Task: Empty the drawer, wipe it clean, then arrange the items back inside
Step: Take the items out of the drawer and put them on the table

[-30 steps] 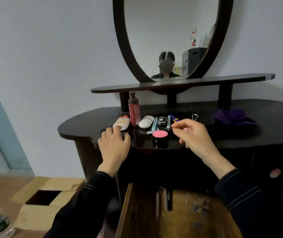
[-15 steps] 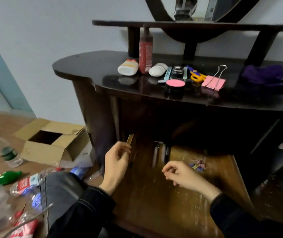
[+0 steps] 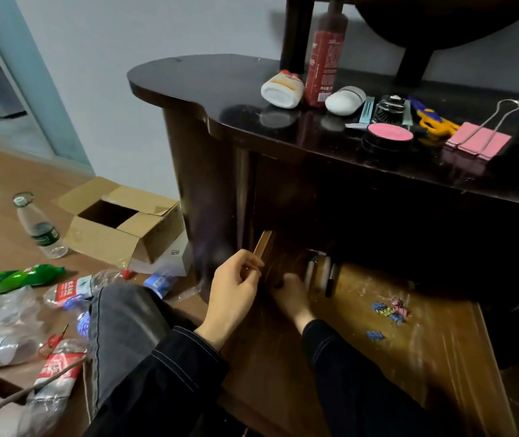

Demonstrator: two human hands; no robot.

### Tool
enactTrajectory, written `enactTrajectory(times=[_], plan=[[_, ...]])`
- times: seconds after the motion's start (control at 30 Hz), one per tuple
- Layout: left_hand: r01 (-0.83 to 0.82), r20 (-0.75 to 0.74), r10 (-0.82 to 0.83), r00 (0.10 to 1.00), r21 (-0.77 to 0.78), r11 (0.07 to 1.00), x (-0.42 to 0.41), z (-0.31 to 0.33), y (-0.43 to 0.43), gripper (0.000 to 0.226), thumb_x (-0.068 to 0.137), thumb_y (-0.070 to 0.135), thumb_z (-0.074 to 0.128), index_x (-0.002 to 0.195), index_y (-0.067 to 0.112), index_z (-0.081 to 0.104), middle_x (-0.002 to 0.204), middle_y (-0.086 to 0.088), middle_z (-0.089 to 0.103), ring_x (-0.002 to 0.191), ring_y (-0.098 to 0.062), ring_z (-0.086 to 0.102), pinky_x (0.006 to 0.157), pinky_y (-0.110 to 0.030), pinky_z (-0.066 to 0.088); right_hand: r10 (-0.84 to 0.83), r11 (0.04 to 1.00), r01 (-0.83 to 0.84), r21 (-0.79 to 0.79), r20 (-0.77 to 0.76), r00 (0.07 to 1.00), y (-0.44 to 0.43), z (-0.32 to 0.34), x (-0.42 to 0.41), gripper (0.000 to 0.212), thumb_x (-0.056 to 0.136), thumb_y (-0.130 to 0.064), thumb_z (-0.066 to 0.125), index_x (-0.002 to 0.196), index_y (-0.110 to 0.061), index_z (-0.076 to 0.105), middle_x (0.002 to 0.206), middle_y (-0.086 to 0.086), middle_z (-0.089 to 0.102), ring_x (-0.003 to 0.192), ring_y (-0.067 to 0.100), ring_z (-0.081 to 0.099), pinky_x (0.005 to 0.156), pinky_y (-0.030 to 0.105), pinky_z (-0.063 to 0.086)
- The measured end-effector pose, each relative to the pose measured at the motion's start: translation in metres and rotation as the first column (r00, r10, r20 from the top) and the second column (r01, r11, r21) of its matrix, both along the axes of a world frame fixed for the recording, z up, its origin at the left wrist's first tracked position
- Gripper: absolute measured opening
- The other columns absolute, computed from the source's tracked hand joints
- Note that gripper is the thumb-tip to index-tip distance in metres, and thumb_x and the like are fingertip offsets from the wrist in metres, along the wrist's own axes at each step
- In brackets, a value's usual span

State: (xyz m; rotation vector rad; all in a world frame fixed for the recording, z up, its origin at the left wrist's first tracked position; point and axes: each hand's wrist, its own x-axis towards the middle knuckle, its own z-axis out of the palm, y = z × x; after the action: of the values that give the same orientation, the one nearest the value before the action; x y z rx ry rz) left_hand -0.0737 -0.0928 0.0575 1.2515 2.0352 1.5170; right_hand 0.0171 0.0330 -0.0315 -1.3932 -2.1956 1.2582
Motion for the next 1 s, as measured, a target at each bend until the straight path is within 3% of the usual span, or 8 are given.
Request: enactTrajectory(times=[0.13, 0.23, 0.3, 0.43, 0.6, 0.73, 0.83, 1.0], plan=[[0.006, -0.048, -0.008, 0.999, -0.038, 0.999, 0.003, 0.002, -0.001, 0.027, 0.084, 0.0, 0.057, 0.087, 0.026, 0.063, 0.086, 0.012, 0.065, 0.082, -0.009, 0.062, 0.076, -0.045, 0.054, -0.067, 0.992, 0.061, -0.109, -0.057, 0.996, -0.004, 0.018, 0.025, 0.02, 0.096, -0.015, 0.063, 0.078, -0.02, 0.066, 0.08, 0.001, 0.067, 0.083, 0.019, 0.066, 0.085, 0.042, 0.057], [0.02, -0.166, -0.034, 0.985, -0.088, 0.996, 0.008, 0.004, 0.002, 0.022, 0.087, 0.01, 0.057, 0.093, 0.03, 0.062, 0.092, 0.014, 0.064, 0.086, -0.008, 0.061, 0.076, -0.038, 0.054, -0.053, 0.995, 0.042, -0.094, -0.12, 0.991, -0.009, 0.038, 0.074, 0.009, 0.094, -0.024, 0.067, 0.088, -0.023, 0.074, 0.079, -0.002, 0.074, 0.068, 0.009, 0.068, 0.054, 0.026, 0.054], [0.122, -0.187, -0.157, 0.97, -0.185, 0.975, 0.015, 0.009, 0.012, 0.019, 0.086, 0.017, 0.055, 0.096, 0.032, 0.062, 0.094, 0.015, 0.063, 0.087, -0.007, 0.061, 0.072, -0.031, 0.053, -0.083, 0.989, 0.061, -0.134, -0.168, 0.982, -0.012, 0.053, 0.111, 0.008, 0.094, -0.022, 0.067, 0.094, -0.023, 0.075, 0.08, -0.006, 0.075, 0.061, 0.006, 0.066, 0.049, 0.02, 0.048], [0.428, 0.225, -0.364, 0.904, -0.426, 0.797, 0.047, 0.007, 0.048, 0.022, 0.09, 0.01, 0.049, 0.105, 0.016, 0.063, 0.091, -0.003, 0.067, 0.076, -0.02, 0.067, 0.063, -0.039, 0.06, -0.188, 0.968, 0.151, -0.198, -0.184, 0.965, -0.016, 0.066, 0.168, 0.007, 0.093, -0.017, 0.07, 0.096, -0.017, 0.076, 0.081, 0.003, 0.076, 0.06, 0.01, 0.063, 0.05, 0.021, 0.047], [0.521, 0.593, -0.198, 0.781, -0.442, 0.73, 0.075, -0.024, 0.069, 0.026, 0.098, 0.007, 0.044, 0.116, -0.002, 0.059, 0.094, -0.017, 0.065, 0.07, -0.028, 0.066, 0.071, -0.047, 0.061, -0.269, 0.949, 0.245, -0.199, -0.106, 0.957, -0.007, 0.063, 0.202, 0.006, 0.089, -0.011, 0.072, 0.092, -0.015, 0.076, 0.08, 0.004, 0.076, 0.061, 0.011, 0.058, 0.05, 0.021, 0.042], [0.587, 0.837, -0.009, 0.548, -0.376, 0.717, 0.087, -0.035, 0.072, 0.037, 0.104, 0.03, 0.044, 0.119, -0.001, 0.058, 0.106, -0.026, 0.067, 0.083, -0.036, 0.069, 0.075, -0.045, 0.061, -0.182, 0.971, 0.151, -0.186, -0.164, 0.97, -0.008, 0.063, 0.192, 0.008, 0.086, -0.016, 0.074, 0.088, -0.022, 0.078, 0.08, 0.001, 0.076, 0.061, 0.007, 0.059, 0.05, 0.019, 0.043], [0.637, 0.94, 0.094, 0.329, -0.295, 0.713, 0.089, -0.037, 0.074, 0.047, 0.106, 0.041, 0.037, 0.122, 0.0, 0.052, 0.1, -0.023, 0.063, 0.075, -0.032, 0.066, 0.064, -0.038, 0.058, -0.056, 0.979, 0.012, -0.204, -0.215, 0.975, -0.011, 0.062, 0.182, 0.008, 0.092, -0.023, 0.069, 0.098, -0.022, 0.075, 0.086, 0.003, 0.077, 0.062, 0.009, 0.061, 0.049, 0.019, 0.043], [0.594, 0.887, 0.1, 0.452, -0.383, 0.708, 0.082, -0.047, 0.074, 0.028, 0.102, 0.024, 0.042, 0.096, 0.004, 0.059, 0.078, -0.009, 0.052, 0.054, -0.014, 0.042, 0.043, -0.02, 0.03, -0.125, 0.99, 0.117, 0.074, 0.116, 0.985, 0.001, 0.049, 0.194, 0.009, 0.098, -0.03, 0.062, 0.094, -0.031, 0.069, 0.089, -0.012, 0.073, 0.085, 0.004, 0.065, 0.076, 0.029, 0.056]])
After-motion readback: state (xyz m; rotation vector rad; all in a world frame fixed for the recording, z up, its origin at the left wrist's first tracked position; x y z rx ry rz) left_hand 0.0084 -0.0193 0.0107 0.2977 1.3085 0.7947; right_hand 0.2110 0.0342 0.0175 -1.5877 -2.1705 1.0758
